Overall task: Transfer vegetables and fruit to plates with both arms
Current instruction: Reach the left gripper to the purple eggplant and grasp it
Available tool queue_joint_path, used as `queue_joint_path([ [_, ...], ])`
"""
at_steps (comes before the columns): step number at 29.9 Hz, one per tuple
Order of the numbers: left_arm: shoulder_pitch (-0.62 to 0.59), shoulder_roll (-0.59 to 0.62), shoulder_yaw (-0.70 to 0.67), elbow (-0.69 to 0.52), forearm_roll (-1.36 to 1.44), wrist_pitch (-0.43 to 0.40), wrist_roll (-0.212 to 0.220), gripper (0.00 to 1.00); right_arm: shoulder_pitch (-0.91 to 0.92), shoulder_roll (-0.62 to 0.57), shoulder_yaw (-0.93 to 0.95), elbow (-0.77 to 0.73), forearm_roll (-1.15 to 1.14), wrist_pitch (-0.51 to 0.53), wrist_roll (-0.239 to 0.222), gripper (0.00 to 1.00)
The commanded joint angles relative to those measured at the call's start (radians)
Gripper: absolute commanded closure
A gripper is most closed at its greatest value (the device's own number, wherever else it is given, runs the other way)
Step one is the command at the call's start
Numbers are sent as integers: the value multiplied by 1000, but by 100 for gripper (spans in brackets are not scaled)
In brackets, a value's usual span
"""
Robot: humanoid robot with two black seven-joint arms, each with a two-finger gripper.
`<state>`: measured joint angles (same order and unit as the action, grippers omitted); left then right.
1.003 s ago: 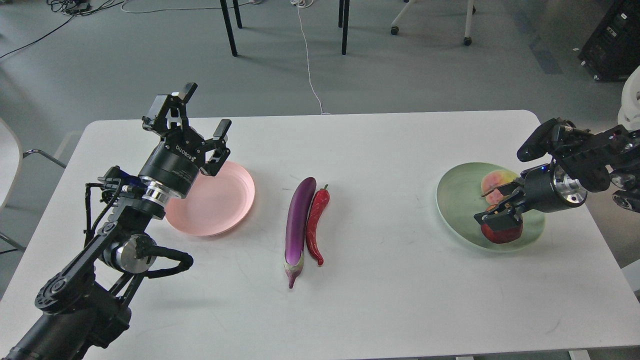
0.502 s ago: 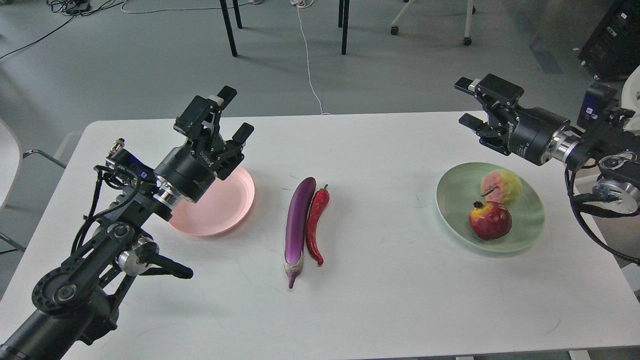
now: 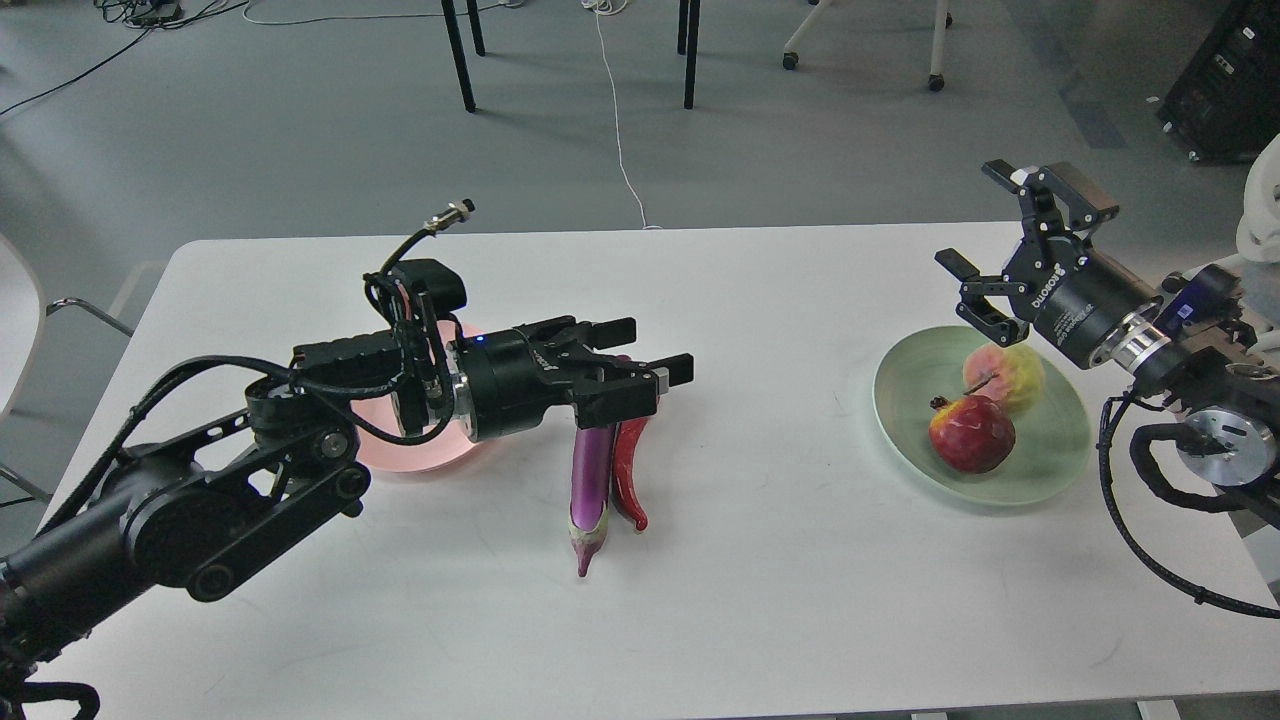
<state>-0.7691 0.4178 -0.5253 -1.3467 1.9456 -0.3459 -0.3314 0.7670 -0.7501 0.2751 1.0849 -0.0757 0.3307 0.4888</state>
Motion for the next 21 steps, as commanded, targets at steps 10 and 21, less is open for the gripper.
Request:
queue_joint_path([
  [10,-271,-226,292,439,-13,-103,83,2,-51,-57,41,0,1,66,0,2],
  [21,-234,-226,294,492,-54,-143,138,2,-64,-57,41,4,-1,68,0,2],
])
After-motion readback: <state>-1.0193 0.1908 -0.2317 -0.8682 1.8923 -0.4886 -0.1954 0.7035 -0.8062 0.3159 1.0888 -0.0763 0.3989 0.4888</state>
